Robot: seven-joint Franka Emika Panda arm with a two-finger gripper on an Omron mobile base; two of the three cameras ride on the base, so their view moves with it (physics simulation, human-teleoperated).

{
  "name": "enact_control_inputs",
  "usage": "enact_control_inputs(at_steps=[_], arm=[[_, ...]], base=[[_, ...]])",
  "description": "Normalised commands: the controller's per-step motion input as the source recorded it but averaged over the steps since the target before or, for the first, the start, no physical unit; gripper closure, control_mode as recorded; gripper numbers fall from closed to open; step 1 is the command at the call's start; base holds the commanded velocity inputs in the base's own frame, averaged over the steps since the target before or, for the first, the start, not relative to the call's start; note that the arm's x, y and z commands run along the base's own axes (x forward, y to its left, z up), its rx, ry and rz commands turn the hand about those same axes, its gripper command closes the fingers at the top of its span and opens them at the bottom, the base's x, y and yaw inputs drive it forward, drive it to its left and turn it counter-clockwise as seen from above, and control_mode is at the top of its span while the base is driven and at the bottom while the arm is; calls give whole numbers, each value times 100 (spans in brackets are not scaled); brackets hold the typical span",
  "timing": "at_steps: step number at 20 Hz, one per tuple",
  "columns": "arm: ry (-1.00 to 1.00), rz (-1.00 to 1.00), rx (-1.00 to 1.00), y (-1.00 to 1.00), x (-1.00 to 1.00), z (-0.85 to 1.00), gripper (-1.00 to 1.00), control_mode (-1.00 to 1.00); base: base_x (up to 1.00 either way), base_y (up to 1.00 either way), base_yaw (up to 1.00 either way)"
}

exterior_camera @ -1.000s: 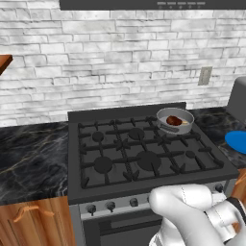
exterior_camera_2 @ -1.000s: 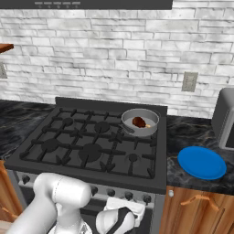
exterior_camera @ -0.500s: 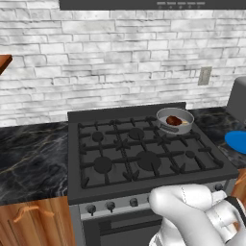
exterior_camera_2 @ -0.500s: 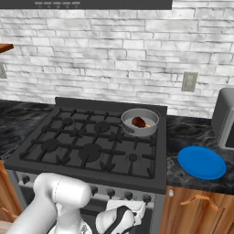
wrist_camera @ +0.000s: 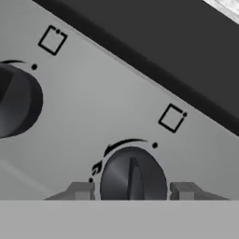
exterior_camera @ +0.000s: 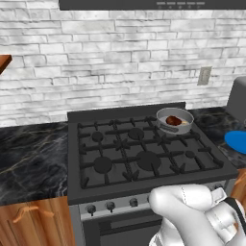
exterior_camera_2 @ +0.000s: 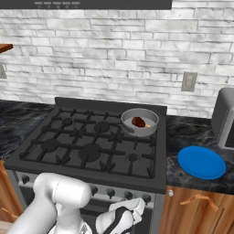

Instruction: Retrieve the frozen meat and place it in the pot on a burner. Then turn the burner on.

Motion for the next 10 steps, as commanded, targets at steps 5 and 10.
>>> enact_control_inputs(at_steps=[5, 10], arm=[[2, 1, -33, 0, 1, -9, 100, -100], [6, 0, -27, 5, 3, -6, 100, -100]], base=[[0, 0, 0], [0, 0, 0]])
